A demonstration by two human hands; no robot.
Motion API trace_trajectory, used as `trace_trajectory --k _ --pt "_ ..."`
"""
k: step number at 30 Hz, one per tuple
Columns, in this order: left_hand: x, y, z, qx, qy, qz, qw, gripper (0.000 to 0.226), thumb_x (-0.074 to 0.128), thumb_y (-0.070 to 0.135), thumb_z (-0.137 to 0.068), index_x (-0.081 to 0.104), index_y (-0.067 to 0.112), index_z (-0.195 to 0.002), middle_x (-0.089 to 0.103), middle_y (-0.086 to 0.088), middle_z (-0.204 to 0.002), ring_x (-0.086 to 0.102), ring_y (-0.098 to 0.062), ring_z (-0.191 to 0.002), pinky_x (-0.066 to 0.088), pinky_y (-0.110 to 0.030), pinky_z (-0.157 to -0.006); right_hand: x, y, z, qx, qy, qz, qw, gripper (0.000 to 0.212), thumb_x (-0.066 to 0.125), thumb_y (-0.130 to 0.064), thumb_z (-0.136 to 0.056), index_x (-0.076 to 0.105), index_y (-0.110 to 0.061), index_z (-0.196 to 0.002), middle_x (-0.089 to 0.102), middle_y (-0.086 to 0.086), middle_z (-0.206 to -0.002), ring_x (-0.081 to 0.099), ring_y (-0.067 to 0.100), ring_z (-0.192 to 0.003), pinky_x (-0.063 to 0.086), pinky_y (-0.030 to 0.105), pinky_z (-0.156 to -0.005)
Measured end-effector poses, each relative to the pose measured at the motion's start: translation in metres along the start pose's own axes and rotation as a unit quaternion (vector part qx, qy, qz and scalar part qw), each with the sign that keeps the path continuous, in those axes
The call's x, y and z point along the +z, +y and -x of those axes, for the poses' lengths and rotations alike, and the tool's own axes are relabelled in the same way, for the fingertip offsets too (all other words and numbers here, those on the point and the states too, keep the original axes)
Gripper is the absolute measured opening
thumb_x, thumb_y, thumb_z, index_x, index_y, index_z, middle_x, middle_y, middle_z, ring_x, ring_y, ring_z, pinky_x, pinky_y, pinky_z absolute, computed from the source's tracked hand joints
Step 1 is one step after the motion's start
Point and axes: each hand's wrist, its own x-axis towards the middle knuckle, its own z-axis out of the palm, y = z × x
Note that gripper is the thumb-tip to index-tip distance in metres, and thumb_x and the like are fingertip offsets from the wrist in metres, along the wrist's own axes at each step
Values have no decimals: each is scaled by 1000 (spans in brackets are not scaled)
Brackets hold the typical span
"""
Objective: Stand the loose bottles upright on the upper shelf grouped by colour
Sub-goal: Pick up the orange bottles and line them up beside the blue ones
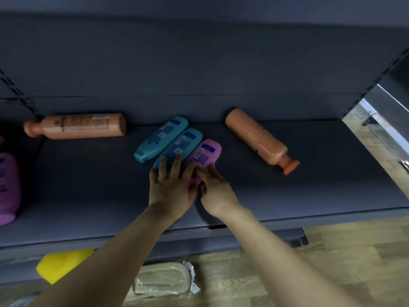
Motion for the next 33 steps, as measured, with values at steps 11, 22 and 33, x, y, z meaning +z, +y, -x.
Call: trace_trajectory --k 11,22,33 --pt "-8 45 0 17 22 31 999 62 40 40 -94 14 24 -149 2 -10 -156 -1 -33 -144 13 -51 -113 -23 29 26 48 58 115 991 55 40 -25 -98 20 -27 -150 10 5 -159 5 25 -146 14 47 -117" --pt "-5 111 -3 84 4 33 996 61 41 37 -96 15 24 -149 1 -9 -157 -2 -31 -145 12 -47 -115 -60 107 67 150 165 158 962 60 47 -29 -94 23 -18 -148 13 11 -156 8 29 -144 16 46 -113" --pt "2 151 -19 131 3 34 991 61 43 37 -95 17 22 -148 6 -10 -156 -1 -32 -145 12 -48 -115 -81 128 54 125 167 138 968 63 49 -22 -94 20 -27 -149 1 11 -158 4 30 -144 16 50 -114"
